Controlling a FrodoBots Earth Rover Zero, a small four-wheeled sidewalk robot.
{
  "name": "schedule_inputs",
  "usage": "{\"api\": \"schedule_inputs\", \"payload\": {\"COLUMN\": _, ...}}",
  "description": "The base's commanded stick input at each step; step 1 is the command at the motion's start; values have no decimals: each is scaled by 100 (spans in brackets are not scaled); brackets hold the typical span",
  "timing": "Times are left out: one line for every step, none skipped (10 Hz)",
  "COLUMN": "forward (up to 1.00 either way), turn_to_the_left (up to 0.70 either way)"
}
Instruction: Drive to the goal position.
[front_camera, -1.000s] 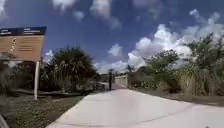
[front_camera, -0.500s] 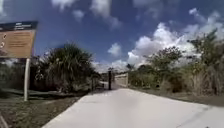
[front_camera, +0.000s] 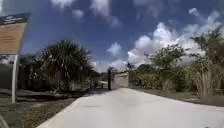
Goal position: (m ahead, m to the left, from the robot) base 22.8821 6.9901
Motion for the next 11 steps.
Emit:
{"api": "schedule_inputs", "payload": {"forward": 70, "turn_to_the_left": 35}}
{"api": "schedule_inputs", "payload": {"forward": 70, "turn_to_the_left": 28}}
{"api": "schedule_inputs", "payload": {"forward": 70, "turn_to_the_left": 0}}
{"api": "schedule_inputs", "payload": {"forward": 70, "turn_to_the_left": 0}}
{"api": "schedule_inputs", "payload": {"forward": 70, "turn_to_the_left": 0}}
{"api": "schedule_inputs", "payload": {"forward": 70, "turn_to_the_left": 0}}
{"api": "schedule_inputs", "payload": {"forward": 70, "turn_to_the_left": 0}}
{"api": "schedule_inputs", "payload": {"forward": 70, "turn_to_the_left": 0}}
{"api": "schedule_inputs", "payload": {"forward": 70, "turn_to_the_left": 0}}
{"api": "schedule_inputs", "payload": {"forward": 70, "turn_to_the_left": 0}}
{"api": "schedule_inputs", "payload": {"forward": 70, "turn_to_the_left": 0}}
